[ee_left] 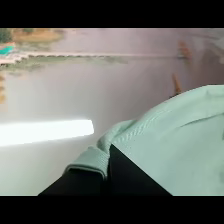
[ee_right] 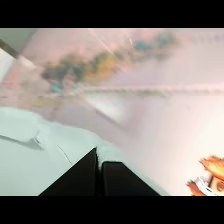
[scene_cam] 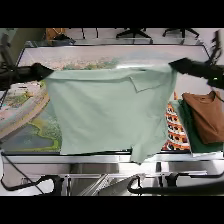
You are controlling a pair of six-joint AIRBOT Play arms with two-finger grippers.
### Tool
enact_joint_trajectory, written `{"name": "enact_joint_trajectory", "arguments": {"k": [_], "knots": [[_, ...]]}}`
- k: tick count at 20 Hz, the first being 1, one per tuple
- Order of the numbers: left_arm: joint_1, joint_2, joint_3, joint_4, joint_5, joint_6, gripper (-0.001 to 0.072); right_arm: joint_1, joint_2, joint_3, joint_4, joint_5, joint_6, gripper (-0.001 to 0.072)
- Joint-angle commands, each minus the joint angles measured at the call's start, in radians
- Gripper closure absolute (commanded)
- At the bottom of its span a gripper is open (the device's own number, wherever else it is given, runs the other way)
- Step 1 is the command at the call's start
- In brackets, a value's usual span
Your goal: Fold the shirts.
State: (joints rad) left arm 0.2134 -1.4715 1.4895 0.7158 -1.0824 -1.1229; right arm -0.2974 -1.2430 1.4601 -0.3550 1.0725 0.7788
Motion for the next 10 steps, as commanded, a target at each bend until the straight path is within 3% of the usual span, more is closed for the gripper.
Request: {"name": "enact_joint_trajectory", "arguments": {"k": [1,7,10], "knots": [[-0.025,-0.259,0.115,0.049,0.078,0.017,0.0692,0.031,-0.262,0.045,0.066,-0.107,-0.084,0.0692],[-0.024,-0.477,0.373,0.054,0.013,-0.048,0.0692,0.024,-0.505,0.279,0.061,-0.066,-0.072,0.0692],[-0.030,-0.529,0.386,0.059,0.000,-0.048,0.0692,0.025,-0.507,0.279,-0.078,-0.029,-0.048,0.0692]]}}
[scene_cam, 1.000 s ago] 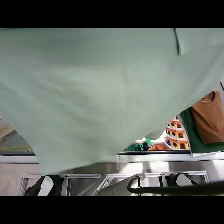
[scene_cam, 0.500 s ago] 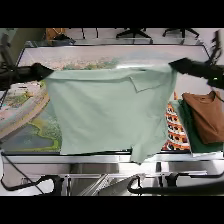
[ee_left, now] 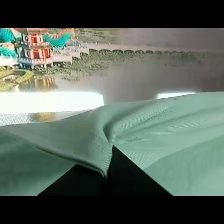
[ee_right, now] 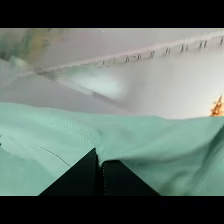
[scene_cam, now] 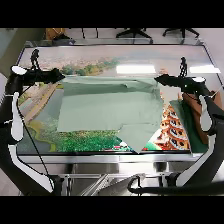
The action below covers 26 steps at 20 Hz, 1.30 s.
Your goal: Fold the shirts.
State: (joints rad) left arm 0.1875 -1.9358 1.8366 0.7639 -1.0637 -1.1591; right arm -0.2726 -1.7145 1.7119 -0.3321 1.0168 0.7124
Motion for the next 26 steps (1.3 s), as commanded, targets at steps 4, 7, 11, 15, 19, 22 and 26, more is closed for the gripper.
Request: {"name": "enact_joint_trajectory", "arguments": {"k": [4,7,11,15,19,22,26], "knots": [[-0.040,-0.113,0.039,0.148,-0.056,-0.019,0.0692,0.009,-0.036,0.027,-0.315,0.039,0.105,0.0692],[-0.051,-0.116,0.039,0.260,-0.063,-0.077,0.0692,0.023,-0.036,0.027,-0.384,0.038,0.129,0.0691],[-0.052,-0.116,0.039,0.265,-0.097,-0.076,0.0691,0.045,-0.035,0.027,-0.383,0.019,0.130,0.0691],[-0.051,-0.113,0.039,0.254,-0.170,-0.121,0.0686,0.062,-0.006,0.027,-0.347,0.047,0.130,0.0562],[-0.034,-0.060,0.039,0.262,-0.246,-0.127,0.0407,0.048,0.130,0.027,-0.391,0.071,0.168,0.0456],[0.007,0.005,0.039,0.269,-0.286,-0.167,0.0009,0.009,0.265,0.027,-0.587,0.146,0.366,0.0455],[0.101,0.088,-0.011,0.412,-0.479,-0.256,0.0009,-0.061,0.398,-0.044,-0.679,0.317,0.504,0.0456]]}}
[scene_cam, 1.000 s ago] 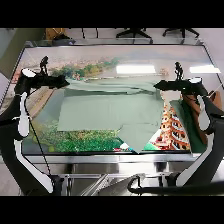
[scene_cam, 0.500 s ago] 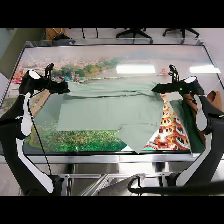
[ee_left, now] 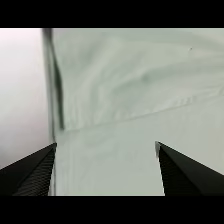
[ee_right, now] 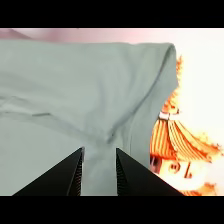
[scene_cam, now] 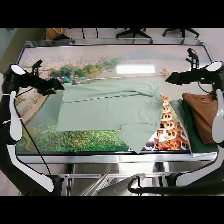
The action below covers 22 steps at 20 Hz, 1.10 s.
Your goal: Fold the shirts.
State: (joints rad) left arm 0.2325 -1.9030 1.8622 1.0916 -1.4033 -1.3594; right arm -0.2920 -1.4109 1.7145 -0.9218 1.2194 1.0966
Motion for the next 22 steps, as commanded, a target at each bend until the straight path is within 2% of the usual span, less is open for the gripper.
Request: {"name": "enact_joint_trajectory", "arguments": {"k": [1,4,5,6,8,11,13,15,17,18,22], "knots": [[0.079,0.088,-0.103,0.086,-0.153,-0.055,0.0009,-0.058,0.141,-0.121,-0.089,0.126,0.129,0.0456],[0.128,0.202,-0.385,0.084,-0.081,-0.018,0.0009,-0.084,0.278,-0.404,-0.089,0.123,0.154,0.0446],[0.134,0.234,-0.479,0.084,-0.048,0.003,0.0009,-0.083,0.321,-0.502,-0.089,0.116,0.161,0.0367],[0.134,0.256,-0.555,0.084,-0.016,0.017,0.0009,-0.082,0.362,-0.600,-0.087,0.098,0.169,0.0322],[0.126,0.279,-0.685,0.074,0.060,0.039,0.0010,-0.080,0.420,-0.756,-0.070,0.059,0.168,0.0322],[0.113,0.280,-0.792,-0.090,0.166,0.120,0.0011,-0.080,0.462,-0.910,-0.023,0.027,0.157,0.0322],[0.113,0.280,-0.834,-0.226,0.208,0.197,0.0173,-0.079,0.463,-0.981,0.046,0.010,0.124,0.0321],[0.113,0.280,-0.840,-0.253,0.211,0.219,0.0321,-0.068,0.461,-1.041,0.098,-0.050,0.100,0.0321],[0.113,0.280,-0.840,-0.253,0.209,0.222,0.0623,-0.035,0.450,-1.068,0.097,-0.099,0.100,0.0321],[0.113,0.280,-0.840,-0.254,0.209,0.230,0.0690,-0.010,0.435,-1.072,0.097,-0.117,0.100,0.0321],[0.113,0.280,-0.840,-0.253,0.199,0.230,0.0690,0.102,0.341,-1.072,0.148,-0.148,0.095,0.0322]]}}
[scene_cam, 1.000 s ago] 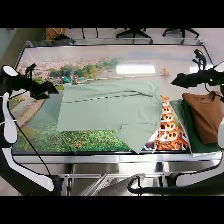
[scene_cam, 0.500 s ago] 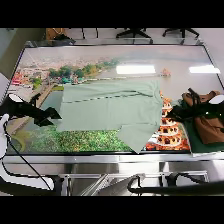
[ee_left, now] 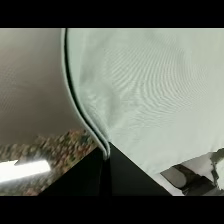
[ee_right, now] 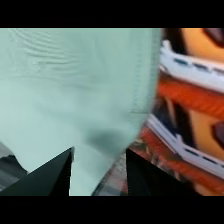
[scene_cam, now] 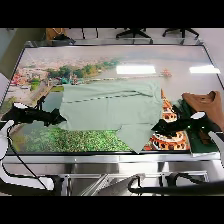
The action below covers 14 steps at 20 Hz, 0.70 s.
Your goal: Fold the shirts.
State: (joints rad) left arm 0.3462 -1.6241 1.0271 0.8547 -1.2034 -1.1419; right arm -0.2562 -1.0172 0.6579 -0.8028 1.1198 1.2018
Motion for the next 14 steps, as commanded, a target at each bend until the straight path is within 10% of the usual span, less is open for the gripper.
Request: {"name": "enact_joint_trajectory", "arguments": {"k": [1,6,10,14], "knots": [[0.000,0.001,-0.004,-0.016,-0.005,0.012,0.0690,0.092,-0.073,-0.015,0.061,-0.046,-0.040,0.0331],[0.021,0.001,-0.005,-0.008,-0.122,0.004,0.0691,0.106,-0.036,-0.012,0.134,0.067,-0.126,0.0690],[0.043,0.027,-0.026,0.113,-0.251,-0.096,0.0691,0.108,0.110,-0.029,-0.207,0.141,0.137,0.0691],[0.050,0.149,-0.145,0.265,-0.220,-0.151,0.0691,0.108,0.270,-0.103,-0.275,0.225,0.185,0.0691]]}}
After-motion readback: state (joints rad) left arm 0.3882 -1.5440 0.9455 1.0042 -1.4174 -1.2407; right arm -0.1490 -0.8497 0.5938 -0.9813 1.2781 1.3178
